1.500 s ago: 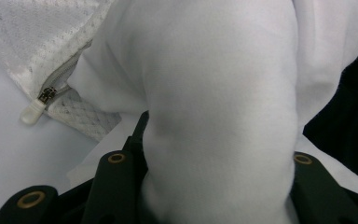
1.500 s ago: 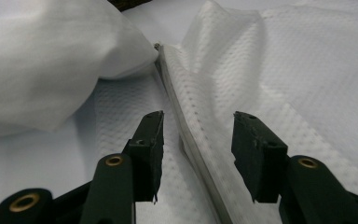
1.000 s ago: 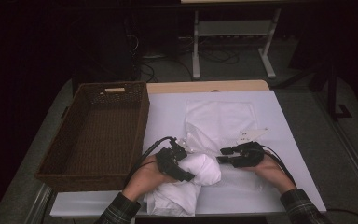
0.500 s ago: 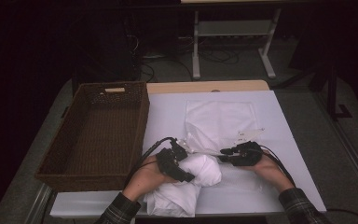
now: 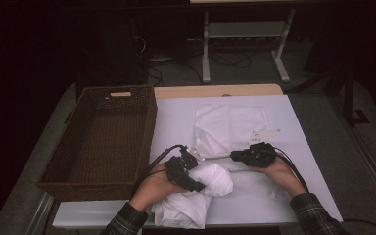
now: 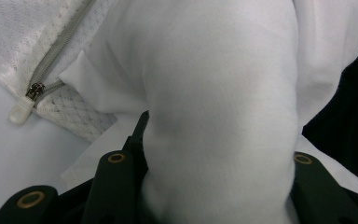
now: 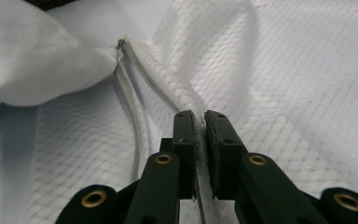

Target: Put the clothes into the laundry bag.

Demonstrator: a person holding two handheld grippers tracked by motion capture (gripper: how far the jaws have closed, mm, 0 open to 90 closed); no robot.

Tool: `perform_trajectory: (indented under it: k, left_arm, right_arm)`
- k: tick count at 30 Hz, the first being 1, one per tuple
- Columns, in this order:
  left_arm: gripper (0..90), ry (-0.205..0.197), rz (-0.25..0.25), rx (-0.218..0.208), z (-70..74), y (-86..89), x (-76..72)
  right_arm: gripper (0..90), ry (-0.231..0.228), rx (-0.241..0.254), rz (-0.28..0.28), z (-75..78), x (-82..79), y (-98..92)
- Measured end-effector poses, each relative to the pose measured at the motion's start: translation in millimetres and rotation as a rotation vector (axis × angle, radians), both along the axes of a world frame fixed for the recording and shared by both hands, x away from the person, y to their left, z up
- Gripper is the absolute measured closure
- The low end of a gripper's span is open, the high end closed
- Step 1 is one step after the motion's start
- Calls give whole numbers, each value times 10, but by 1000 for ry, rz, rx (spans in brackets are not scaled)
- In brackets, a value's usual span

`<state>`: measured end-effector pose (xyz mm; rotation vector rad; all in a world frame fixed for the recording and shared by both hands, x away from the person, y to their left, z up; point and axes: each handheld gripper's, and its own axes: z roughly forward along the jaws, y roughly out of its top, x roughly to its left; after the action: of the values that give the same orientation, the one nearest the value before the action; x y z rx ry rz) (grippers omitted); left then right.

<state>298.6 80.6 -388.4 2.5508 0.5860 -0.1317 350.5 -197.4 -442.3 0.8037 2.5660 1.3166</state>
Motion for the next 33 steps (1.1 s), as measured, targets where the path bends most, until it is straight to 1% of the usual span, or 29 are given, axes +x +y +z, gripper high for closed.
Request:
perform_trajectory:
  k: [1,4,10,12,14,16,21,24,27,29,33]
  left_arm:
    - [550,0,-1,0,0,0,0]
    - [550,1,-2,0,-6,-7,-4]
    - [550,0,-4,7,-17,-24,-8]
    - [550,1,-5,8,-19,-28,-11]
    - [550,-1,-5,12,-15,-31,-15]
    - [551,-10,-10,17,-3,-34,-22]
    - [553,-29,-19,-8,88,-63,-48]
    - [552,-56,-33,-13,159,-113,-53]
    - [552,-67,-47,-20,200,-168,-35]
    - [552,-76,-55,-17,217,-209,-16]
    - [552,-86,-70,-21,231,-305,22]
  right_arm:
    - [843,-8,14,-6,20,10,-8]
    - [855,-11,36,-11,49,22,-27]
    - [862,-17,57,-14,93,25,-53]
    - [863,-22,60,-16,131,24,-52]
    - [867,-32,74,-14,180,27,-47]
    - [869,-39,78,-13,217,33,-36]
    - [880,-46,87,-21,235,38,-43]
    - [881,-47,97,-25,248,41,-54]
    - [881,-46,106,-29,259,39,-59]
    - [881,-43,112,-31,273,32,-60]
    - [881,-53,123,-27,308,24,-47]
